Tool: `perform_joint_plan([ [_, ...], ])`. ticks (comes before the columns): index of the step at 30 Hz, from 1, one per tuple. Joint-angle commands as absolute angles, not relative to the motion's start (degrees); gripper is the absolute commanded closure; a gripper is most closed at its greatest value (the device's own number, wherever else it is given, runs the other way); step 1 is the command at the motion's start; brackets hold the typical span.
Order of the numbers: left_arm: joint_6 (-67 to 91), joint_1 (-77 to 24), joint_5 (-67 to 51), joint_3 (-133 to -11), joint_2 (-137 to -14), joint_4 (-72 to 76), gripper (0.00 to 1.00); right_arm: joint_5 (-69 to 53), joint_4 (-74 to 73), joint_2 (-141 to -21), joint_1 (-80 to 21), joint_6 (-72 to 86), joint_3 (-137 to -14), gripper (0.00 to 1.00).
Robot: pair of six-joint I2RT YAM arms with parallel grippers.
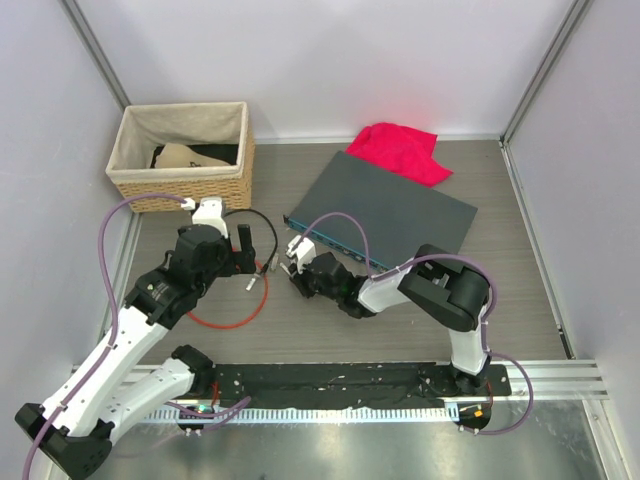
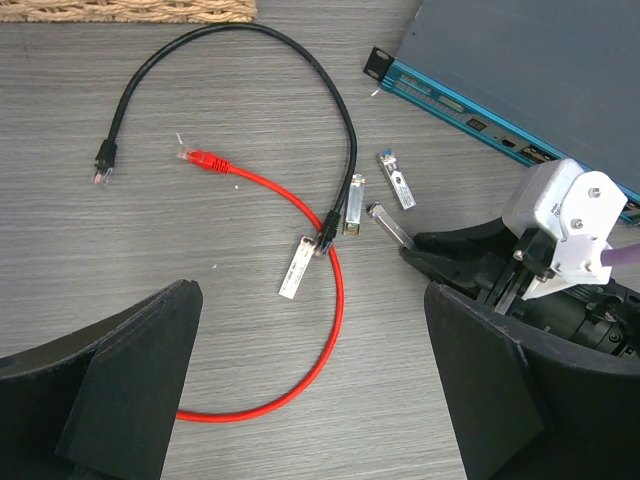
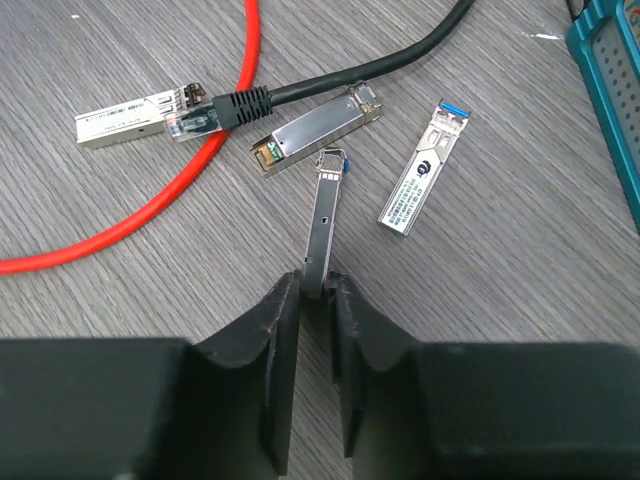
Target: Insert the plug into the switch port
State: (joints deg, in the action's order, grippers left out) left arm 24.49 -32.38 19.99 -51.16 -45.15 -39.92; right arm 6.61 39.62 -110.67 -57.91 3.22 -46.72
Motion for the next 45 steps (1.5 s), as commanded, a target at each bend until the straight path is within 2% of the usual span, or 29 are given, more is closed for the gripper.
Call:
perform_joint_plan([
  [1,23.20,-31.99,20.04,-50.80,-45.44,-38.58,0.00,7.74,41.40,-111.71,-58.53,2.55,-46.93,0.78],
  [2,23.03,-31.91,19.52,-50.71,-45.44,-38.41,0.00,7.47,41.40,-111.71,-58.54,2.81,-46.93,0.86],
  [4,22.59,-31.82,18.81,-50.36,-45.53,-37.80,0.00,6.25,41.48,-111.19,-58.45,3.34,-46.58,0.92],
  [5,21.89,-31.82,18.55,-50.10,-45.61,-37.53,0.00,5.89,41.48,-110.75,-58.53,3.69,-46.32,0.99],
  [10,19.26,-31.90,12.15,-48.43,-45.44,-33.94,0.00,2.30,37.19,-103.29,-58.45,6.05,-44.39,0.99],
  [19,3.70,-34.09,-6.14,-46.93,-46.67,-28.22,0.00,-11.41,12.32,-82.81,-51.95,12.30,-41.58,0.99],
  [23,-2.79,-38.57,-6.51,-48.51,-49.21,-27.95,0.00,-19.76,4.76,-71.67,-47.56,14.41,-40.17,0.99],
  [26,-7.46,-44.19,-1.17,-49.39,-51.58,-26.46,0.00,-23.19,-1.21,-65.94,-44.22,14.68,-40.34,0.99],
  [29,-13.08,-49.56,0.95,-50.36,-53.17,-24.88,0.00,-25.21,-5.34,-62.67,-41.75,14.85,-40.52,0.99],
  [32,-21.06,-53.78,-2.45,-49.05,-53.17,-21.63,0.00,-28.29,-8.52,-59.33,-40.78,15.38,-40.52,0.99],
  [41,-27.25,-54.84,-15.81,-48.08,-55.02,-15.03,0.01,-37.17,-10.72,-53.53,-40.69,15.56,-39.64,0.99],
  [44,-27.07,-54.84,-19.50,-48.86,-56.07,-14.68,0.07,-39.36,-10.90,-52.30,-40.61,16.08,-39.64,0.99],
  [45,-26.81,-54.93,-20.56,-49.39,-56.42,-14.85,0.13,-39.90,-10.81,-52.12,-40.61,16.34,-39.73,0.99],
])
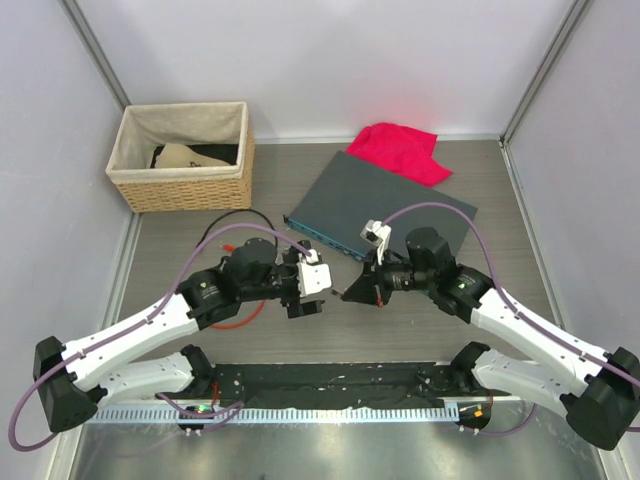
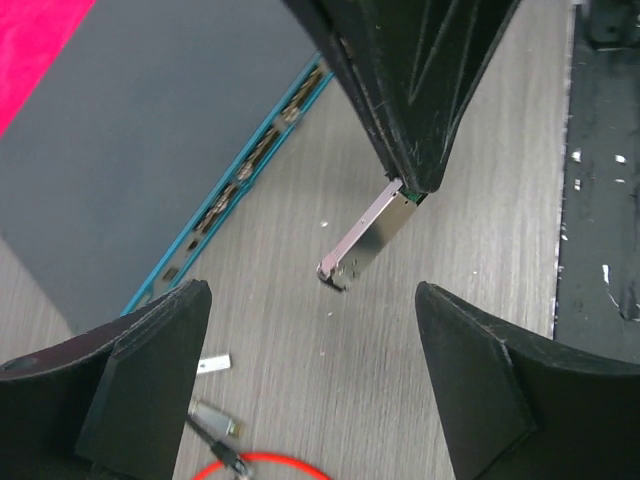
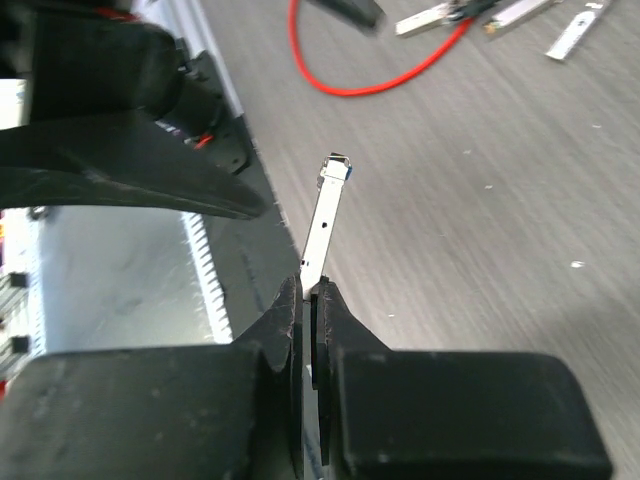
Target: Insert the plug into the switch port
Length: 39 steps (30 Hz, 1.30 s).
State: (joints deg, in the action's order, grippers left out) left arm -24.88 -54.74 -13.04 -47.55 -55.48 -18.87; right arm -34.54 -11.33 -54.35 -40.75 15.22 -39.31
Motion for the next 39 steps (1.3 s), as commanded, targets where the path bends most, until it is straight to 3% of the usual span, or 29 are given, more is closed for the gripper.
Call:
perform_joint_plan([
  [1,-26.63,-55.02,-21.26,-49.57,-56.51,-15.11,0.16,-40.25,-10.81,-51.95,-40.61,16.52,-39.81,0.99],
  [7,-27.95,-56.77,-21.80,-49.75,-56.08,-16.44,0.29,-41.31,-10.81,-51.50,-40.34,18.19,-40.25,0.99],
  [10,-28.21,-57.57,-21.18,-49.75,-56.07,-16.52,0.45,-41.57,-10.81,-51.94,-40.25,18.63,-40.52,0.99],
  [18,-29.09,-58.01,-19.51,-48.87,-55.72,-16.44,0.60,-41.92,-10.46,-52.38,-39.81,19.51,-41.31,0.99],
  [36,-30.06,-59.15,-17.23,-47.11,-55.37,-16.44,0.62,-44.47,-6.68,-52.74,-37.97,23.73,-40.34,0.99],
  [39,-29.97,-59.41,-16.96,-47.37,-55.63,-16.44,0.67,-44.56,-6.33,-52.82,-37.97,24.08,-40.08,0.99],
])
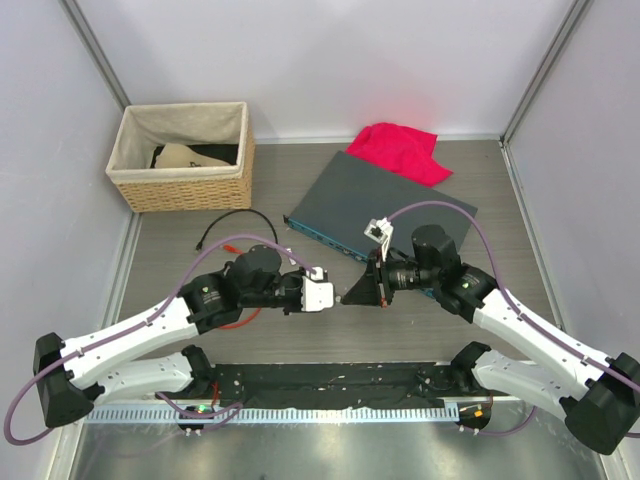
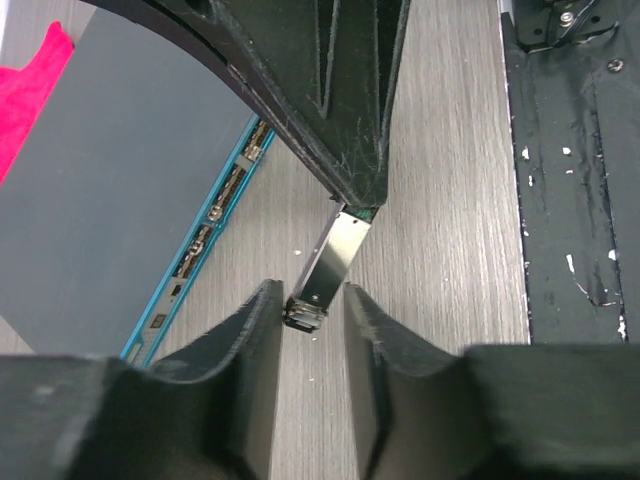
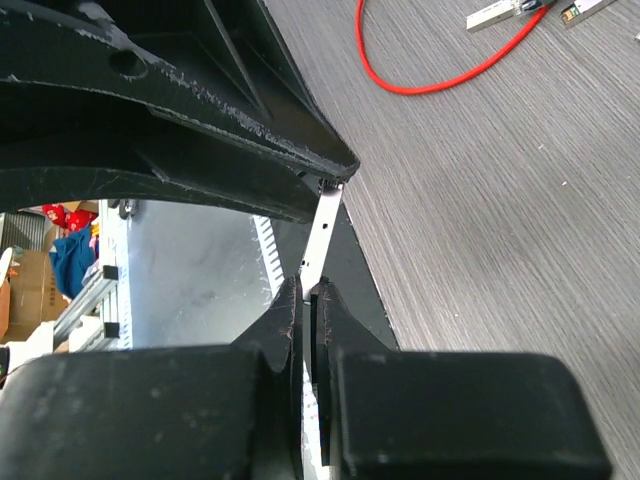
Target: Insert the plug into the switch port
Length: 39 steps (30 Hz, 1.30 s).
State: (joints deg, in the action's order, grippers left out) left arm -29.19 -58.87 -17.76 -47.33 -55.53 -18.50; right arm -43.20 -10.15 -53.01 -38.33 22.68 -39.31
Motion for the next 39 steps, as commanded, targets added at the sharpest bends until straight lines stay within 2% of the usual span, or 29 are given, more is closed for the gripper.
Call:
perform_joint_plan([
  [1,-30.06,-59.59,-16.88,-47.37,-55.72,-16.44,0.72,-44.56,-6.42,-52.82,-37.79,24.17,-39.99,0.99],
  [4,-30.15,-59.85,-15.91,-47.20,-55.72,-16.35,0.76,-44.47,-5.98,-52.73,-37.53,24.78,-39.55,0.99],
  [10,-29.27,-60.64,-14.50,-46.50,-55.81,-15.38,0.76,-45.00,-4.31,-52.65,-36.48,26.54,-39.03,0.99],
  [14,-27.78,-61.26,-12.75,-45.97,-55.64,-13.80,0.93,-45.53,-3.08,-53.17,-36.04,27.86,-38.76,0.99],
  [17,-26.55,-61.52,-11.69,-45.27,-55.02,-12.22,0.99,-45.53,-2.38,-53.26,-35.69,29.08,-38.41,0.99],
  [18,-26.11,-61.52,-11.60,-45.18,-54.67,-11.96,0.97,-45.53,-2.29,-53.44,-35.42,29.44,-38.32,0.99],
  [19,-26.10,-61.70,-11.43,-44.83,-54.41,-11.78,0.79,-45.70,-2.11,-53.44,-35.33,29.70,-38.15,0.99],
  [21,-26.28,-61.79,-10.64,-44.13,-53.88,-10.99,0.64,-46.14,-1.76,-53.35,-35.16,30.06,-38.06,0.99],
  [24,-27.07,-61.87,-10.28,-43.42,-53.53,-10.64,0.54,-46.67,-1.49,-53.17,-35.07,30.32,-37.88,0.99],
  [26,-27.24,-61.88,-10.46,-43.59,-53.52,-10.55,0.54,-46.93,-1.41,-53.17,-34.98,30.50,-37.88,0.99],
  [30,-27.69,-61.87,-10.54,-43.77,-53.53,-10.72,0.68,-47.02,-1.32,-53.09,-34.98,30.67,-37.62,0.99],
  [32,-27.60,-61.87,-10.63,-43.86,-53.61,-10.63,0.71,-47.02,-1.32,-53.09,-34.98,30.67,-37.44,0.99],
  [39,-26.64,-61.88,-11.25,-43.42,-53.79,-10.64,0.95,-46.41,-1.14,-53.26,-34.28,30.94,-37.18,0.99],
])
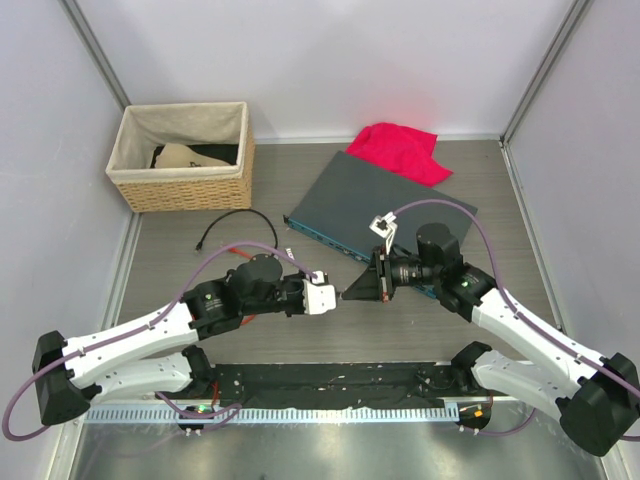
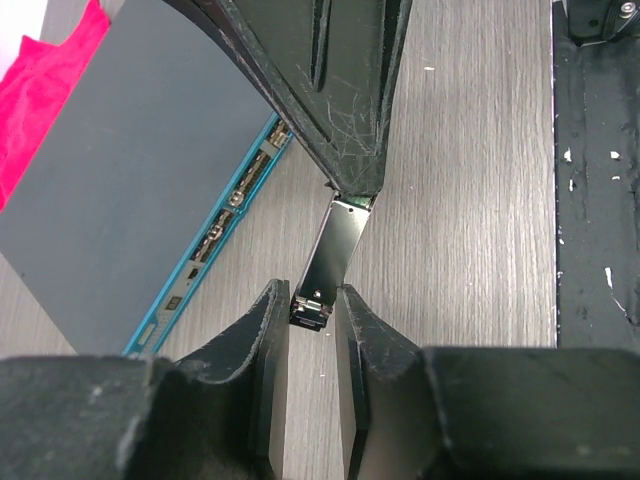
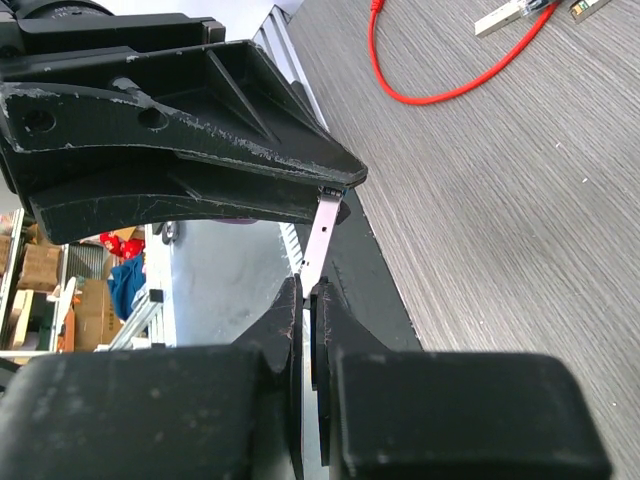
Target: Insert the plug into the switch port
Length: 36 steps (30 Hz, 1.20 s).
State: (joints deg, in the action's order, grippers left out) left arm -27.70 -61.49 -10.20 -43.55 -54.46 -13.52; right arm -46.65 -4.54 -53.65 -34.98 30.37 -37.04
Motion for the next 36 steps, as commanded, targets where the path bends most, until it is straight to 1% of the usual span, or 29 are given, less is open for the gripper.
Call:
perform_joint_plan([
  [1,-25.93,-61.87,-11.08,-43.42,-53.96,-10.55,0.97,-45.28,-1.14,-53.26,-34.02,30.85,-37.35,0.99],
  [2,-24.80,-61.87,-10.73,-43.50,-54.66,-10.29,0.99,-44.65,-1.23,-53.17,-33.75,30.68,-37.44,0.96],
  [3,-21.91,-61.96,-10.20,-43.51,-55.02,-9.41,1.00,-43.87,-1.40,-53.26,-33.23,30.33,-37.53,0.89],
  [5,-18.65,-61.88,-8.54,-43.24,-55.89,-7.66,1.00,-41.68,-2.63,-53.70,-32.52,28.75,-38.05,0.81],
  [6,-16.89,-61.87,-7.39,-43.16,-56.77,-7.04,1.00,-40.44,-3.42,-53.96,-32.00,27.87,-38.84,0.72],
  [8,-11.79,-61.87,-4.33,-42.72,-57.83,-5.98,1.00,-35.37,-6.92,-54.84,-31.64,26.02,-39.98,0.62],
  [9,-9.60,-61.87,-2.57,-42.63,-58.96,-5.80,1.00,-33.16,-8.16,-55.02,-31.47,23.58,-41.30,0.53],
  [11,-5.20,-61.87,0.16,-42.89,-60.11,-6.41,1.00,-27.80,-11.23,-55.54,-31.29,21.28,-42.53,0.45],
  [12,-3.62,-61.87,2.87,-43.33,-60.99,-6.94,1.00,-21.16,-12.12,-56.07,-31.20,19.79,-43.76,0.37],
  [14,1.98,-61.79,6.05,-45.16,-63.71,-9.21,1.00,-14.53,-13.45,-56.42,-31.20,18.73,-44.91,0.30],
  [15,3.59,-61.79,9.02,-45.96,-64.76,-10.01,1.00,-6.76,-13.45,-57.12,-31.20,18.37,-45.61,0.23],
  [17,9.54,-61.79,12.72,-49.19,-68.72,-13.77,1.00,-0.30,-13.27,-57.92,-30.94,17.49,-46.40,0.16],
  [18,11.41,-61.61,14.66,-50.26,-70.21,-15.10,1.00,6.96,-13.27,-58.70,-30.76,17.23,-47.62,0.11],
  [22,16.87,-61.09,15.64,-55.36,-77.77,-19.86,1.00,17.10,-10.47,-62.65,-29.18,15.56,-49.83,0.03],
  [25,19.33,-60.30,16.43,-58.44,-82.78,-21.62,1.00,18.81,-6.52,-64.68,-26.55,14.86,-49.92,0.00],
  [31,20.65,-58.27,15.38,-62.49,-90.87,-22.41,1.00,12.23,-1.77,-72.15,-15.22,11.69,-52.29,0.00],
  [33,20.57,-57.48,14.68,-62.66,-92.36,-21.36,1.00,8.37,-0.97,-76.01,-11.97,10.38,-54.65,0.00],
  [34,20.39,-57.13,14.33,-62.93,-92.81,-20.84,1.00,6.78,-0.27,-77.85,-8.47,10.11,-55.45,0.00],
  [36,20.04,-56.34,12.92,-63.10,-93.77,-20.39,1.00,2.83,1.41,-84.09,-5.47,8.80,-59.04,0.00],
])
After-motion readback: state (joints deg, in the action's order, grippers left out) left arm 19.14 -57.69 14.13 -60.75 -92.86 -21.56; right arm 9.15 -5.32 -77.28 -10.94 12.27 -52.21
